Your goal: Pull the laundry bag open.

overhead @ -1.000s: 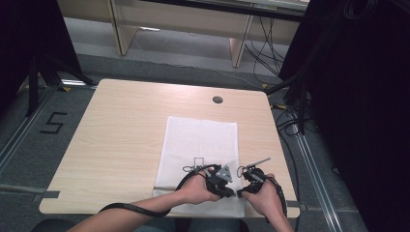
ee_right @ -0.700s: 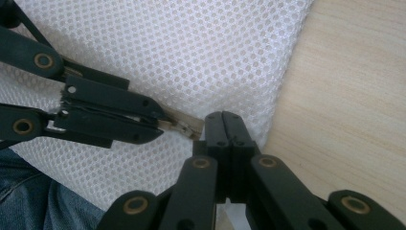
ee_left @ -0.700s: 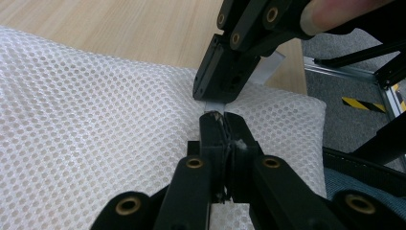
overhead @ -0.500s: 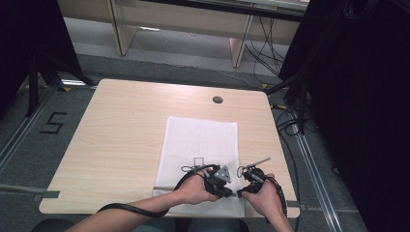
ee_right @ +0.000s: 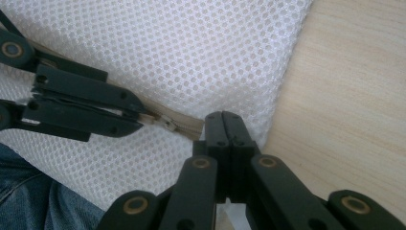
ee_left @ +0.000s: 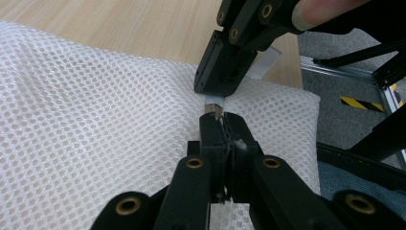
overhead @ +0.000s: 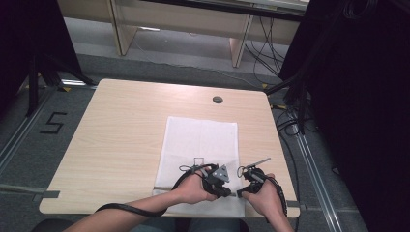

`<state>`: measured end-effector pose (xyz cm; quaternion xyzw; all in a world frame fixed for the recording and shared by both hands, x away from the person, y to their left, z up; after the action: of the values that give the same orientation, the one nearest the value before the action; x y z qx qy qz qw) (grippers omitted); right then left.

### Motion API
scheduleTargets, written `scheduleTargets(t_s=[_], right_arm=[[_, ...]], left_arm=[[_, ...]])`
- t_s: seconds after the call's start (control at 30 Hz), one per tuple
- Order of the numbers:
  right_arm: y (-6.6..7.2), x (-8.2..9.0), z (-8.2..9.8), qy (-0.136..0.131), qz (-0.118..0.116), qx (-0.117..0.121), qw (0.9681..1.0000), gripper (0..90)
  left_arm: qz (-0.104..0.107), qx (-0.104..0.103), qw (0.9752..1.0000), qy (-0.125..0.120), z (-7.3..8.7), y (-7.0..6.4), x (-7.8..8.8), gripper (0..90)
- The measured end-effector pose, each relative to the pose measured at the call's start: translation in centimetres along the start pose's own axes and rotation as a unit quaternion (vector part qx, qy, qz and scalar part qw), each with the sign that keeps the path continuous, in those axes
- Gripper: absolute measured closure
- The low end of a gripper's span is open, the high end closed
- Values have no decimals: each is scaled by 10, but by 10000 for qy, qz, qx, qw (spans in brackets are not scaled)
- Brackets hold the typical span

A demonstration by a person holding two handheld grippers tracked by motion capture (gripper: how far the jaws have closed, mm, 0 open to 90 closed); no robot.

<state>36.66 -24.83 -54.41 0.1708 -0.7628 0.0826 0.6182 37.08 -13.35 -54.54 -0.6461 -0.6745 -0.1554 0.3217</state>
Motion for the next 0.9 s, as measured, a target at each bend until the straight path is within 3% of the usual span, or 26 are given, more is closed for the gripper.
scheduleTargets(t_s=[0.3, 0.4, 0.7, 0.83, 0.9], right_arm=[[0, 0, 0, 4, 10, -9, 10000, 900], [-1, -1, -1, -27, -28, 89, 10000, 900], [0, 0, 0, 14, 1, -18, 10000, 900], [-1, -1, -1, -14, -26, 82, 10000, 900], [0, 0, 0, 17, -14, -25, 10000, 900]], left_arm=[[-1, 42, 10000, 20, 0, -1, 2, 873], [8, -5, 10000, 43, 1, 0, 4, 873], [-3, 9, 10000, 27, 3, 0, 12, 874], [10, -33, 10000, 22, 4, 0, 14, 873], [13, -45, 10000, 5, 4, 0, 15, 874]])
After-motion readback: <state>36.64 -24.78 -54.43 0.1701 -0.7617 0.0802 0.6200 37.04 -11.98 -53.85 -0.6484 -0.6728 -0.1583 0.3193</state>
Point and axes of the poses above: each handheld gripper's, and its own axes: x roughly backward along the jaws, z roughly out of its underside, y roughly to its left, the point moved 7 cm from there along -x, roughly forward along the jaws, and after that the axes turned 5 degrees about z, right-handed, at the moved point
